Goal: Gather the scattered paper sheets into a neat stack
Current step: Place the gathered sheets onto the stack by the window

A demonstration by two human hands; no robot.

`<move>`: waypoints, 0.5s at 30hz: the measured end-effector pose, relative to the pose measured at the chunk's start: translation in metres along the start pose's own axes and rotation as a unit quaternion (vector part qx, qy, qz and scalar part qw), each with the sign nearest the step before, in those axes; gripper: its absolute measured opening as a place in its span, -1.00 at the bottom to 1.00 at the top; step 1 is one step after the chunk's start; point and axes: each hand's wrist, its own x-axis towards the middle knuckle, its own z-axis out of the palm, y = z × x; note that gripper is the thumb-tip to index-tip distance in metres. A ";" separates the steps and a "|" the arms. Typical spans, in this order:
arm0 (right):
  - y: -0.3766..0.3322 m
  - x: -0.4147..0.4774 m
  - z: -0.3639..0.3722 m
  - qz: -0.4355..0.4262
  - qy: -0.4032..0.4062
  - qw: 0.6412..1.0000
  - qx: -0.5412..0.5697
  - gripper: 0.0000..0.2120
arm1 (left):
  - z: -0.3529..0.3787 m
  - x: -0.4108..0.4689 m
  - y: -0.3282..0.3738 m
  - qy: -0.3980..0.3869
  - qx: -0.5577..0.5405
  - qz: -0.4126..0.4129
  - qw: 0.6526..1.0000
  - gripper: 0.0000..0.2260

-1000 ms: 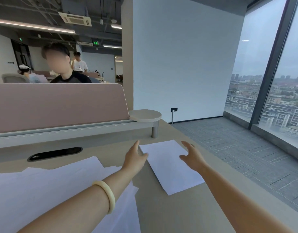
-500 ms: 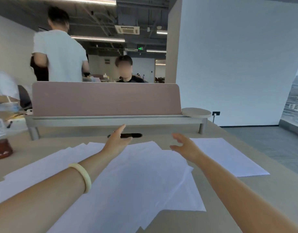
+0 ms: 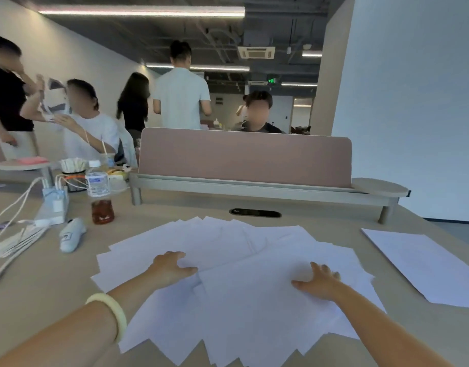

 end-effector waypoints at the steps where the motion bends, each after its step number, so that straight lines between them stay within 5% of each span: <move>1: -0.003 0.000 0.003 0.000 0.003 1.000 -0.010 -0.11 | 0.004 0.000 0.003 -0.007 -0.005 0.013 1.000 -0.33; 4: -0.011 0.005 0.007 -0.014 0.020 0.999 -0.021 -0.11 | 0.018 0.003 0.022 -0.038 -0.004 0.039 0.998 -0.46; 6: -0.013 0.009 0.008 -0.022 0.027 0.999 -0.020 -0.10 | 0.026 0.006 0.035 -0.051 0.031 0.050 0.997 -0.77; 15: -0.020 0.023 0.010 -0.052 0.047 0.998 0.004 -0.08 | 0.035 0.033 0.081 -0.085 0.081 0.049 0.992 -0.32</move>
